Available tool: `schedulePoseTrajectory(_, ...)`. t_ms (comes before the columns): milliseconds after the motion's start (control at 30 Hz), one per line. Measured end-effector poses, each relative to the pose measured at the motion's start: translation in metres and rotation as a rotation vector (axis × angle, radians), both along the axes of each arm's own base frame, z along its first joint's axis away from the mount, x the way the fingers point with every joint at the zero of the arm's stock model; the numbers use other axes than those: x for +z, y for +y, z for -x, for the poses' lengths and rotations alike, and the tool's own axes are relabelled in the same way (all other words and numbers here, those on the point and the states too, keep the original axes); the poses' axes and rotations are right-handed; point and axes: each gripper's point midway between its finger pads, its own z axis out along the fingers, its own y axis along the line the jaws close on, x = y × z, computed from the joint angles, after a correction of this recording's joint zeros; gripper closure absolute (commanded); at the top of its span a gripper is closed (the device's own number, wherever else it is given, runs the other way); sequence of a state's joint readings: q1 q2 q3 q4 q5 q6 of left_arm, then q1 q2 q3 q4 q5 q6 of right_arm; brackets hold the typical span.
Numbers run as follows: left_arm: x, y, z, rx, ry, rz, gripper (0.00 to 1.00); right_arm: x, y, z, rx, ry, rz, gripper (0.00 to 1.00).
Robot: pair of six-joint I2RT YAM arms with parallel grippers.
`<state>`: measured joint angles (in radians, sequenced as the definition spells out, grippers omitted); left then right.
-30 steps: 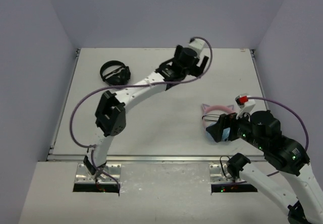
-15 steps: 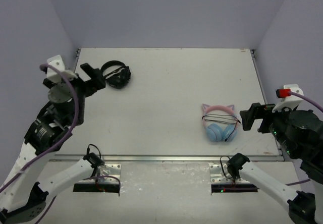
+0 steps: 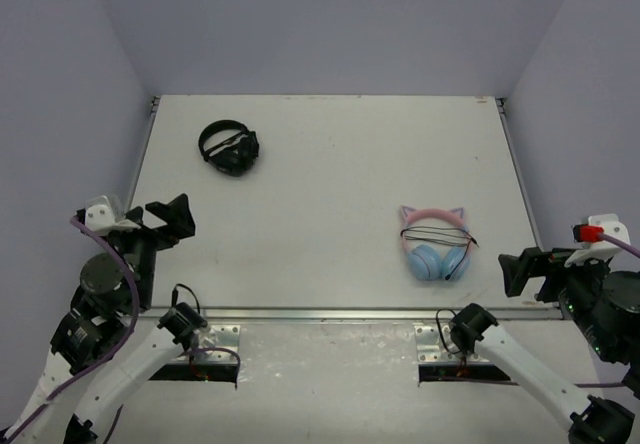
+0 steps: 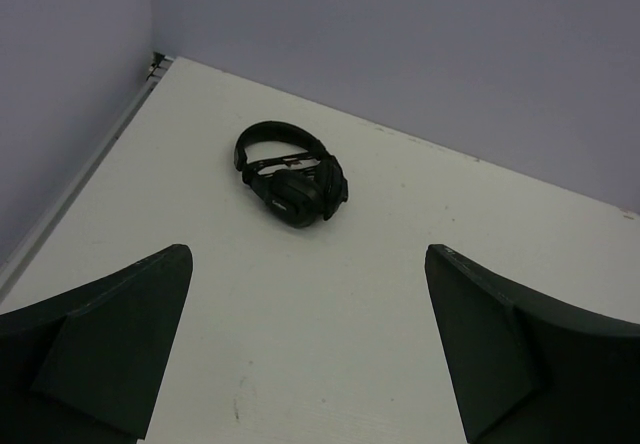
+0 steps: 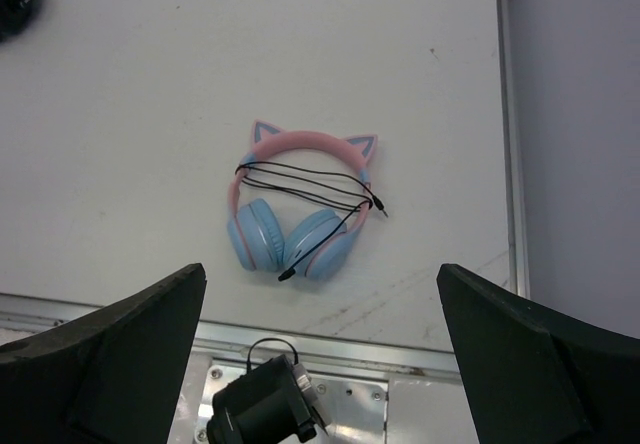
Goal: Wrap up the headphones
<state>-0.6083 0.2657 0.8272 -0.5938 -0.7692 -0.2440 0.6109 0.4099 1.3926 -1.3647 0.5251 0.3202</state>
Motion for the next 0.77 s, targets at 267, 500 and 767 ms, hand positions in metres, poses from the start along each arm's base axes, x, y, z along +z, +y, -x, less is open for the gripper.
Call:
schedulePoseTrajectory(267, -0.001, -0.004, 0.0, -0.026, -0.056, 0.037, 0.0, -0.013, 0.001, -0.001, 0.001, 0.028, 0.019, 0.01)
schedulePoseTrajectory(500, -0.007, -0.013, -0.005, -0.059, -0.035, 0.026, 0.0, -0.025, 0.007, -0.009, 0.005, 0.051, 0.033, 0.01)
schedulePoseTrajectory(767, -0.01, -0.015, -0.006, -0.064, -0.033, 0.037, 0.0, -0.041, 0.014, -0.017, 0.008, 0.067, 0.037, 0.01)
